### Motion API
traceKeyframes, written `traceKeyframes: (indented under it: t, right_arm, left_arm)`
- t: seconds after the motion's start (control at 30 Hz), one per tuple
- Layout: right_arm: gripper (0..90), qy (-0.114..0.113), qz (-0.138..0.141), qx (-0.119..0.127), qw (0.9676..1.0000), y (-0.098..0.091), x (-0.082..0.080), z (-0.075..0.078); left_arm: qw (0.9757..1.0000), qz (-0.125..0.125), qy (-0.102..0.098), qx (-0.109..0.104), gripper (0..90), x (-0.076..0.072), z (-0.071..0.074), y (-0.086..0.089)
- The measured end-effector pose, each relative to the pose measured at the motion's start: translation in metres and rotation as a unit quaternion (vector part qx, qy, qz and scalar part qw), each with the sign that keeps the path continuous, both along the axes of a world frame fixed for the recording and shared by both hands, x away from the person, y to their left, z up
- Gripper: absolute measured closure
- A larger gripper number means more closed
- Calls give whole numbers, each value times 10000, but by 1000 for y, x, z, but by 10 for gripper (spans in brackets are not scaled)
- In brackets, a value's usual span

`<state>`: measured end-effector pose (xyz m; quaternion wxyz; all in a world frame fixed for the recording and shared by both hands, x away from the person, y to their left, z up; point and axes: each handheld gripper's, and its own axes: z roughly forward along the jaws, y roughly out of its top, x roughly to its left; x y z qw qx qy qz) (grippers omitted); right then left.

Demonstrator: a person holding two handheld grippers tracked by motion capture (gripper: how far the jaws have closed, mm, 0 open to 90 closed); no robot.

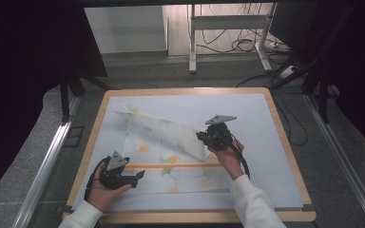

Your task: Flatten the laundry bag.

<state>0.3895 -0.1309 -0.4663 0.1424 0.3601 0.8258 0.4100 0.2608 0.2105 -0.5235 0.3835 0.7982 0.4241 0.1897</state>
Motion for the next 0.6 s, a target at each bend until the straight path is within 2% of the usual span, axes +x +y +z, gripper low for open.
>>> traceKeyframes:
  t: [0.6]
  right_arm:
    - [862, -20, -267, 145, 9995, -15, 8, 0]
  left_arm:
    - [10000, -3, -11, 6, 213, 0, 0, 0]
